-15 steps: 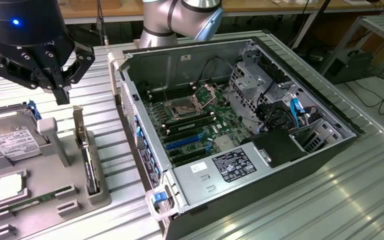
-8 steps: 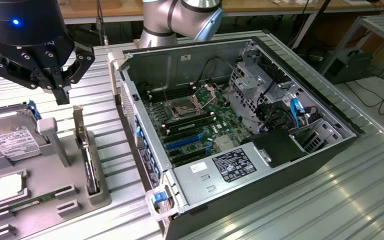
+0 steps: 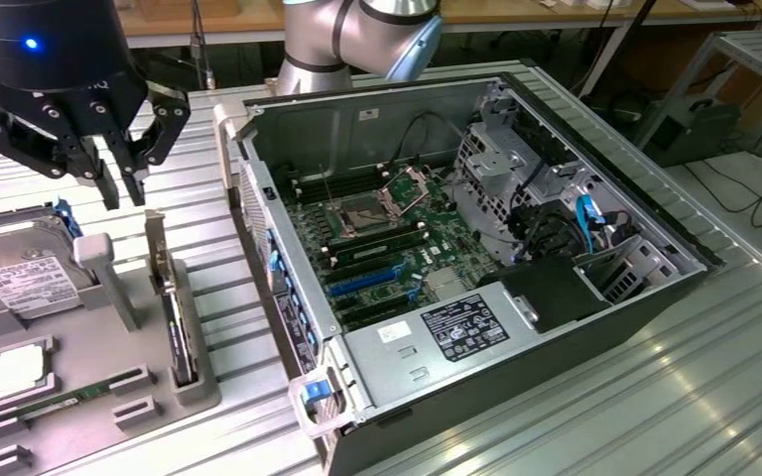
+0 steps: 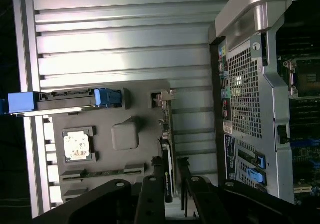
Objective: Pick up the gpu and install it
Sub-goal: 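Pick up the gpu and move the gpu toward the slot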
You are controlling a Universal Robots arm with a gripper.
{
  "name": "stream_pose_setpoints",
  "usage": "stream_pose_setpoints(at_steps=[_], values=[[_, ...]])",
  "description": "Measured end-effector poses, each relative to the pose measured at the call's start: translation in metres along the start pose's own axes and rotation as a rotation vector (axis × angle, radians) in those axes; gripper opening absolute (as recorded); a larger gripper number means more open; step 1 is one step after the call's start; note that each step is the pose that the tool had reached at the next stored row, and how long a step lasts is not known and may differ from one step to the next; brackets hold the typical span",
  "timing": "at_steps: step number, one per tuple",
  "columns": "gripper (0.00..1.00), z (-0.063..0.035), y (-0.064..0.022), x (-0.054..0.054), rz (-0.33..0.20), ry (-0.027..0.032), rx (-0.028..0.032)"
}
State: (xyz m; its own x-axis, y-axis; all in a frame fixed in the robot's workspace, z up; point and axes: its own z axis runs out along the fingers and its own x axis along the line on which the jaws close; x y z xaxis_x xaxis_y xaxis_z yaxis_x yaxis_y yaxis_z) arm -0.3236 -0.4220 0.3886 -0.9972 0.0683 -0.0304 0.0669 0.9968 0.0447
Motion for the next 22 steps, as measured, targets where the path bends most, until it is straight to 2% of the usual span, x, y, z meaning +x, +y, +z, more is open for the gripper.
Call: stream_pose_setpoints(at_steps=[1,3,4,6,7,9,12,18,22], values=[[0.24,0.0000,0.0000,0.0000,0.000,0.0001,0.0000],[0.36,0.0000,0.0000,0.0000,0.000,0.0000,0.0000],[0.36,0.0000,0.0000,0.0000,0.000,0.0001,0.0000],[0.48,0.0000,0.0000,0.0000,0.000,0.0000,0.0000],[0.48,0.0000,0.0000,0.0000,0.000,0.0000,0.0000],[0.60,0.0000,0.0000,0.0000,0.000,0.0000,0.0000],[0.60,0.0000,0.0000,0.0002,-0.010,0.0006,-0.0003],[0.60,-0.0001,-0.0011,0.0000,-0.069,0.0038,-0.0020],[0.60,-0.0004,-0.0097,-0.0005,-0.071,0.0052,-0.0064]])
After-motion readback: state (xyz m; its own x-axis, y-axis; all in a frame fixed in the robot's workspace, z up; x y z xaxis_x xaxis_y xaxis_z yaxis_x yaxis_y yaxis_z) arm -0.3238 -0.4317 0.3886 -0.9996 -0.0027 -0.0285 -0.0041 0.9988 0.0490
